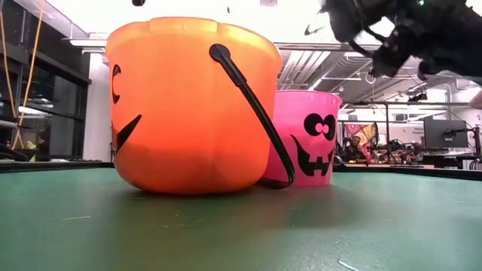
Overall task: Sort candy by brand, put in halloween buckets
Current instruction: Put the blue lollipop into the black bucket
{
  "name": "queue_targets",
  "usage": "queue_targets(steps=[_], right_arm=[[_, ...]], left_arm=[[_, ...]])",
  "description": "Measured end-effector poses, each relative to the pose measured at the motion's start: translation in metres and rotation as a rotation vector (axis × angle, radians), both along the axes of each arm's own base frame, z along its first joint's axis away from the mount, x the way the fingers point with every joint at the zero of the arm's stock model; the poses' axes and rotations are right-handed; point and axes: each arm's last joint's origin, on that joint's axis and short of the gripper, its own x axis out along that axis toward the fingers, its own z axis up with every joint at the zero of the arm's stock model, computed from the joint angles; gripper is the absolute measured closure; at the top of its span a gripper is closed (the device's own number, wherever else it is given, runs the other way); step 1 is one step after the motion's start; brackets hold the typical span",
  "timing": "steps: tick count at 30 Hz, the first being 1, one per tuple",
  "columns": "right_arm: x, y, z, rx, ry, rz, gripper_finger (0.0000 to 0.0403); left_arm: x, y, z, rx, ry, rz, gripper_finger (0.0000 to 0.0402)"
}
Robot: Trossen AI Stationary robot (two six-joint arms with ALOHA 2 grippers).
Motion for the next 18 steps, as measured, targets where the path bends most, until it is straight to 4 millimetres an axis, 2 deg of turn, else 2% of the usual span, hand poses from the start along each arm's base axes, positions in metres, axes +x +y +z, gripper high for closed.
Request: queue_targets(steps=[3, 6, 10, 15, 18], right_arm=[[0.008, 0.001, 0.011, 0.029, -0.093, 0.015, 0.0363], [0.025, 0.001, 0.024, 0.009, -0.266, 0.021, 0.0363], [0.060, -0.008, 0.053, -0.054, -0.646, 0.016, 0.0362], [0.099, -0.024, 0.101, -0.200, -1.179, 0.022, 0.0362], [0.117, -0.039, 0.115, -0.356, -1.367, -0.038, 0.0361]], left_arm=[[0.000, 0.000, -0.002, -0.001, 0.018, 0.000, 0.0163], [0.000, 0.000, -0.002, -0.001, 0.027, 0.000, 0.0163], [0.001, 0.000, -0.006, -0.006, 0.060, 0.000, 0.0163], [0.001, -0.001, -0.019, -0.062, 0.200, -0.008, 0.0163], [0.000, -0.006, -0.029, -0.110, 0.310, -0.029, 0.0163]])
